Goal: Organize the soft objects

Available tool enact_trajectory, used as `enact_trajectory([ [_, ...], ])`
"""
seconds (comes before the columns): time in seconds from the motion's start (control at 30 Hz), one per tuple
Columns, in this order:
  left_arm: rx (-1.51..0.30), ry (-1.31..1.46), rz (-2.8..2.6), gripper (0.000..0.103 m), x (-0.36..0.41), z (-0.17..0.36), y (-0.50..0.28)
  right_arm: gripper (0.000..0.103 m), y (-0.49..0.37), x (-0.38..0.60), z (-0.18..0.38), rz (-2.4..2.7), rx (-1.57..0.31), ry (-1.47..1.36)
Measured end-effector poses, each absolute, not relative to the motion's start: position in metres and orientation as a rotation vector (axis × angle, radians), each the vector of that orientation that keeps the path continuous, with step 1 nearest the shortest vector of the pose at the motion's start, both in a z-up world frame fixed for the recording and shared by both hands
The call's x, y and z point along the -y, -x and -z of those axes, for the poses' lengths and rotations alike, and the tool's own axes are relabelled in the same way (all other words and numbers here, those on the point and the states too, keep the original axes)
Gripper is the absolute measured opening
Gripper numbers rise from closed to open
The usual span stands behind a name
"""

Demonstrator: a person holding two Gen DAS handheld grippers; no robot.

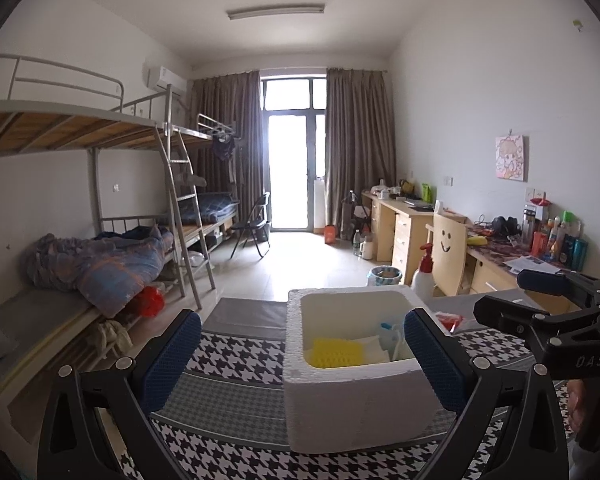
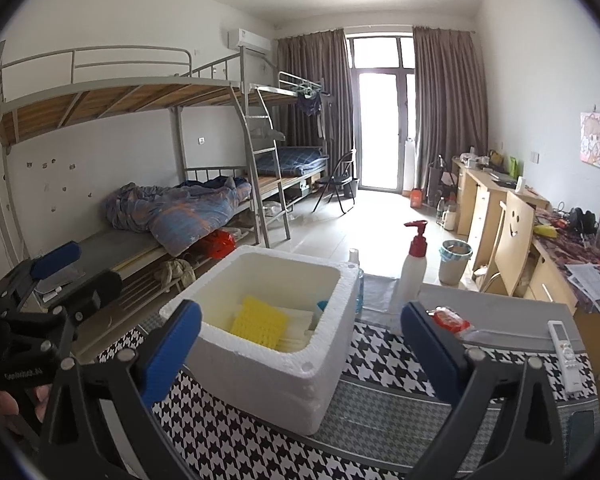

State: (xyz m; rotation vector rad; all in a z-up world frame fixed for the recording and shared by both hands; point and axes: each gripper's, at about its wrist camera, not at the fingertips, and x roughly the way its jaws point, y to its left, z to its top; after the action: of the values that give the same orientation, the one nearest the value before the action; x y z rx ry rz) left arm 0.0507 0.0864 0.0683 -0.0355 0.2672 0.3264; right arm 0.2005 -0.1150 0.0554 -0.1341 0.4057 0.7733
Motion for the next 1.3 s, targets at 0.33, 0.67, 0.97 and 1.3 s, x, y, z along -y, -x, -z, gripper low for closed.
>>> enact_trajectory([
  [0.33, -0.249, 0.017, -0.292, 0.102, -0.069, -0.069, -0.039, 0.101, -0.187, 0.145, -0.054, -0.721, -0.373, 0.096],
  [0.67, -0.237, 0.023, -0.275, 0.102, -0.056, -0.07, -0.022, 0.101, -0.159, 0.16, -0.049, -0.702, -0.321, 0.113],
  [0.97, -0.22, 0.008, -0.255, 0.102, -0.04, -0.068, -0.011, 0.102, -0.151, 0.172, -0.044, -0.689, -0.312, 0.108],
  [1.3, -0.204, -0.001, -0.251, 0.102, -0.033, -0.063, -0.005, 0.102, -0.139, 0.179, -0.04, -0.687, -0.292, 0.103],
])
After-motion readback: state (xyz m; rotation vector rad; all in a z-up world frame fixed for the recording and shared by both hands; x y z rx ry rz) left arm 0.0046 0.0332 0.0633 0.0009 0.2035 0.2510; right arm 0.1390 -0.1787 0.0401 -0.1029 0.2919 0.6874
